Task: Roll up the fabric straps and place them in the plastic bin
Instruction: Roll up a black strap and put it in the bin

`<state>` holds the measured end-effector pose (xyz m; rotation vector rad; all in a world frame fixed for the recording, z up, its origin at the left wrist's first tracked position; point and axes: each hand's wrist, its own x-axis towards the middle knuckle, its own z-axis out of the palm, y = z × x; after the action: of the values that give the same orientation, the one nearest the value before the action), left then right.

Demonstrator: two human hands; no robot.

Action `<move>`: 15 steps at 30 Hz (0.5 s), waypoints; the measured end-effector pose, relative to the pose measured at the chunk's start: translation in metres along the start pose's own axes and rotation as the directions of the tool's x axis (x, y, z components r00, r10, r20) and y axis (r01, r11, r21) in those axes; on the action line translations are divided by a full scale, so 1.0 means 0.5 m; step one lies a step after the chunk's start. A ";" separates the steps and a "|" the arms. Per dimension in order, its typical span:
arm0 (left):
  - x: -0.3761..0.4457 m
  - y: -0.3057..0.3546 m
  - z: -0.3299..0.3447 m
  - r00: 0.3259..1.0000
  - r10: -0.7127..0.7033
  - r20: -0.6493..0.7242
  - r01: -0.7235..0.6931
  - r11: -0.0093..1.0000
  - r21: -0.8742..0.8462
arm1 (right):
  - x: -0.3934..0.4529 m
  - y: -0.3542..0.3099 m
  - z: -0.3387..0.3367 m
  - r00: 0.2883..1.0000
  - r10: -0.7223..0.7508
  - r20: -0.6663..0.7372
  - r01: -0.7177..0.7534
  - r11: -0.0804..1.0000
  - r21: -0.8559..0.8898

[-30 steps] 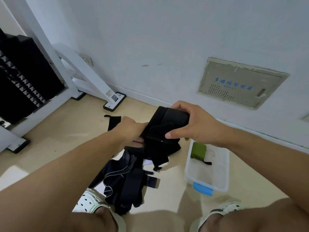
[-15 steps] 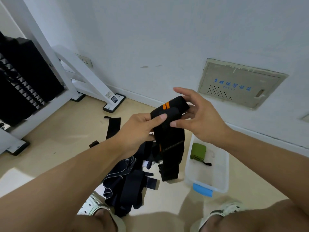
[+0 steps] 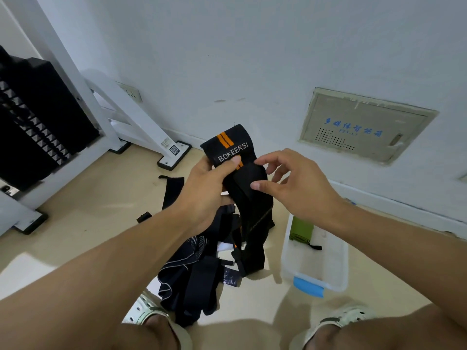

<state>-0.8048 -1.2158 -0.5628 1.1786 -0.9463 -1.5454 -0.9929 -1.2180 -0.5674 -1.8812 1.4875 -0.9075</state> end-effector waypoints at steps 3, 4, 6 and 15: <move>-0.003 0.004 0.001 0.998 -0.059 0.034 0.061 0.996 -0.062 | 0.001 -0.004 0.003 0.999 -0.004 0.052 0.006 1.000 -0.027; -0.004 0.004 0.002 0.996 -0.079 0.029 0.081 0.993 -0.082 | 0.003 -0.005 0.003 0.998 0.000 0.066 0.003 0.999 -0.040; -0.003 0.007 0.001 0.994 -0.109 -0.009 0.107 0.989 -0.105 | 0.005 -0.008 0.004 0.994 0.011 0.111 -0.002 0.997 -0.080; -0.007 0.000 0.000 0.997 -0.072 -0.002 0.071 0.991 0.115 | 0.007 -0.028 -0.007 0.943 0.136 0.304 -0.084 0.980 -0.180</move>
<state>-0.8042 -1.2123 -0.5617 1.3053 -1.0158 -1.5658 -0.9868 -1.2187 -0.5541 -1.9285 1.4867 -0.4172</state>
